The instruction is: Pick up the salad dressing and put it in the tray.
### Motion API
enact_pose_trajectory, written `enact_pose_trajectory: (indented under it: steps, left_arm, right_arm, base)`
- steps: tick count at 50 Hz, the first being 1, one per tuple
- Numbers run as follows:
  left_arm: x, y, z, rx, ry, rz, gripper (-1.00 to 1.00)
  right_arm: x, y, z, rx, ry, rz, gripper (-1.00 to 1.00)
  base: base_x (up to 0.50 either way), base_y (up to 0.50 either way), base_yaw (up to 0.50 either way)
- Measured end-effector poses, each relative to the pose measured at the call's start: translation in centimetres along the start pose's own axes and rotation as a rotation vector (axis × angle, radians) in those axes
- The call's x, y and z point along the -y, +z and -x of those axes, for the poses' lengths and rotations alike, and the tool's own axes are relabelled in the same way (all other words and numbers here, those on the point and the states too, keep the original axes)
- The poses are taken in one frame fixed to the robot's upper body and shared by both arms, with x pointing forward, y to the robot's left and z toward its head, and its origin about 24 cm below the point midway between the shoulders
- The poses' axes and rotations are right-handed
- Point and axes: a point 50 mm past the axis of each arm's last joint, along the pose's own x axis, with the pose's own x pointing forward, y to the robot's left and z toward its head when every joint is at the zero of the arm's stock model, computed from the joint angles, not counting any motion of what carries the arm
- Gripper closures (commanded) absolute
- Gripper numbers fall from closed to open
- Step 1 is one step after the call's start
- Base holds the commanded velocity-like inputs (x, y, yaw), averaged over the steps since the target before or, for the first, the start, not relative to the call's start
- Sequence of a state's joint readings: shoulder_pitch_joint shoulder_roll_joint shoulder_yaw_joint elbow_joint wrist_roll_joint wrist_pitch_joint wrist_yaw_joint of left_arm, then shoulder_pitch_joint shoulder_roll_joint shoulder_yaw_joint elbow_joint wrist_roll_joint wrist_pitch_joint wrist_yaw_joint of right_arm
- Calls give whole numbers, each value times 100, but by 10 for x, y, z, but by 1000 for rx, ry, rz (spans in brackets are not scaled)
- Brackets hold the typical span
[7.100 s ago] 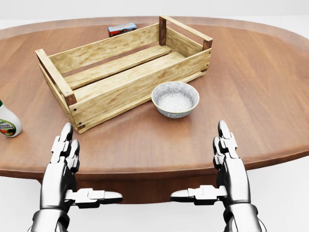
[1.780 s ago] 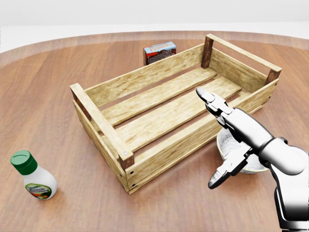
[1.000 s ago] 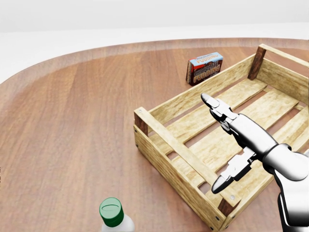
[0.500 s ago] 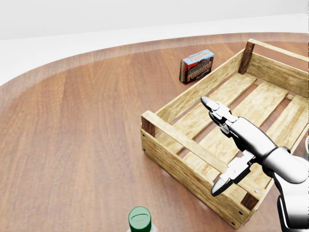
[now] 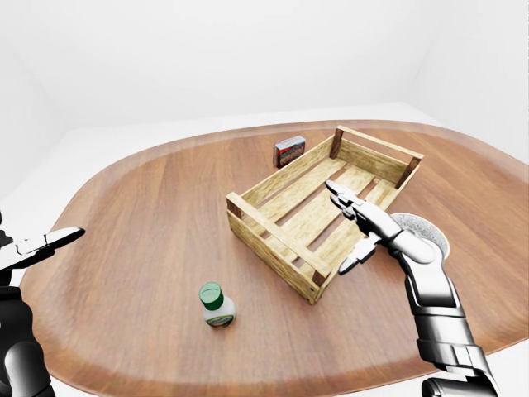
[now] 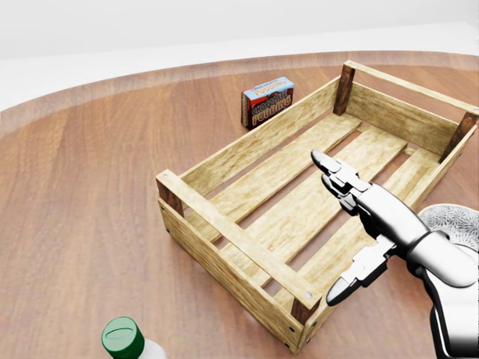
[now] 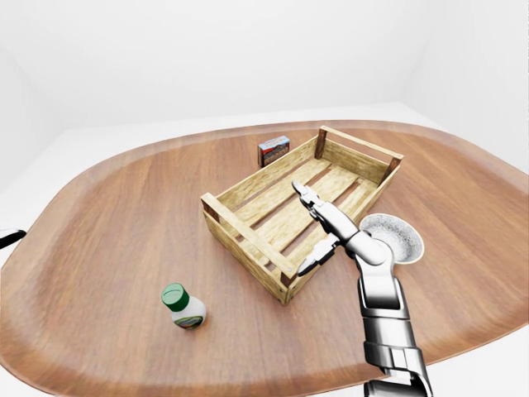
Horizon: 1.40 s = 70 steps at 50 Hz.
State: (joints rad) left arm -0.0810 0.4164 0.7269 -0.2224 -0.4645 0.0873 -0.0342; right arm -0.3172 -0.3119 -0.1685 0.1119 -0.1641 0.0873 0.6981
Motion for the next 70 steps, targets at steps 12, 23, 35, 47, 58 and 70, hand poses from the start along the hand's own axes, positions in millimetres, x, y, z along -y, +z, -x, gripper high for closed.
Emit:
enact_pose_trajectory:
  steps: [12, 23, 35, 47, 58, 70]
  left_arm:
    - [0, 1, 0, 4, 0, -1, -100]
    - [1, 0, 0, -1, -3, 1, -100]
    - [1, -2, 1, -10, -3, -1, -100]
    - [1, 0, 1, -1, -3, 0, -100]
    - [1, 1, 1, 3, -4, 0, -100]
    - [1, -1, 1, -3, -6, -1, -100]
  right_arm:
    - [-1, -3, -1, -20, 5, 6, -100]
    - [-1, -5, 0, -29, 3, 10, -100]
    - [-5, -5, 1, -40, 10, 36, -100]
    - [-7, -6, 2, -38, 12, 59, -100]
    - [-10, -7, 2, -35, 16, 67, -100]
    - [-8, -5, 4, -14, 5, 33, -100]
  base:
    - [0, 0, 0]
    - [-3, -20, 0]
    - [33, -5, 0]
    - [50, -5, 0]
    - [50, -5, 0]
    - [25, -3, 0]
